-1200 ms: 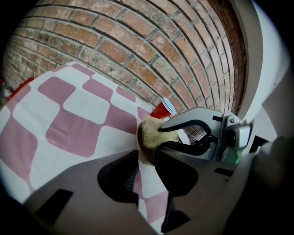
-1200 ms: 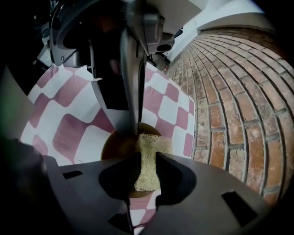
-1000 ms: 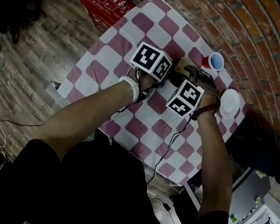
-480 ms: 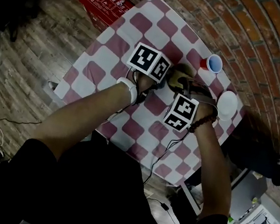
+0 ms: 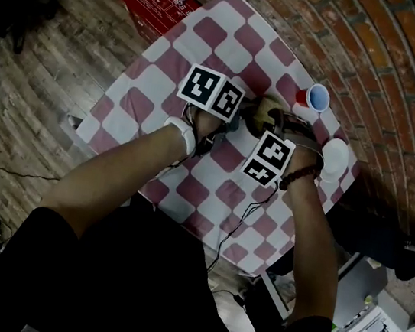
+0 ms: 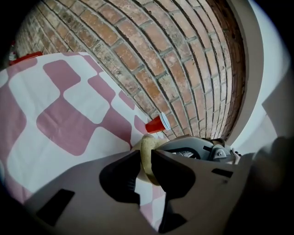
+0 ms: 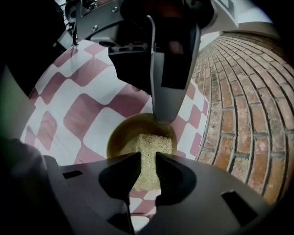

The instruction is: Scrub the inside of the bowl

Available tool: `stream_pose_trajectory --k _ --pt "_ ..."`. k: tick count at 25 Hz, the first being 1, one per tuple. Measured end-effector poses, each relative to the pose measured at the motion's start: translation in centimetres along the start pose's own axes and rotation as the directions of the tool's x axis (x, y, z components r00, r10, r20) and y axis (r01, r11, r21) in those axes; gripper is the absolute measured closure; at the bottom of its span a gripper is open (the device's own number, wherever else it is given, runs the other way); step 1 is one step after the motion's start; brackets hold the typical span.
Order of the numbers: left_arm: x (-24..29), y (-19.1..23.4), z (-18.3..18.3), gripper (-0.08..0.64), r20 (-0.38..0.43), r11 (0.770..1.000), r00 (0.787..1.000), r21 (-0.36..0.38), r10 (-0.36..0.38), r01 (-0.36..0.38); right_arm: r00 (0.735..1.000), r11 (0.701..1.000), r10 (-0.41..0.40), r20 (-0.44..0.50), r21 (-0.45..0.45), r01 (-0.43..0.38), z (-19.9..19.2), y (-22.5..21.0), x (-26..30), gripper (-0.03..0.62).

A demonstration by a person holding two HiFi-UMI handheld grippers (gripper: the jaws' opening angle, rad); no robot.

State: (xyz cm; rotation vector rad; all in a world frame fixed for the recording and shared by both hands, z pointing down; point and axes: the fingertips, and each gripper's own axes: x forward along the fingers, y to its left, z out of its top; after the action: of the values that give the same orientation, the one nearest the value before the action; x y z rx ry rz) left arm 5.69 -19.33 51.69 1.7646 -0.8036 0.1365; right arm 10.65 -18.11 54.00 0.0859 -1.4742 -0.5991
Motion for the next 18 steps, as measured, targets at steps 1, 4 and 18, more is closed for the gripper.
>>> stream_pose_trajectory --k 1,4,18 --pt "0.0 0.0 0.0 0.491 0.001 1.000 1.000 -0.001 -0.002 0.002 1.000 1.000 0.006 -0.017 -0.016 -0.006 -0.4 0.0 0.1 0.482" --pt "0.0 -0.1 0.0 0.491 0.000 1.000 1.000 -0.003 -0.011 0.011 0.998 0.997 0.027 -0.050 -0.076 -0.031 -1.3 0.5 -0.1 0.482" --pt "1.1 0.4 -1.2 0.491 -0.023 1.000 1.000 -0.031 -0.001 0.000 0.998 0.964 -0.002 -0.069 -0.265 -0.017 0.2 1.6 0.7 0.482"
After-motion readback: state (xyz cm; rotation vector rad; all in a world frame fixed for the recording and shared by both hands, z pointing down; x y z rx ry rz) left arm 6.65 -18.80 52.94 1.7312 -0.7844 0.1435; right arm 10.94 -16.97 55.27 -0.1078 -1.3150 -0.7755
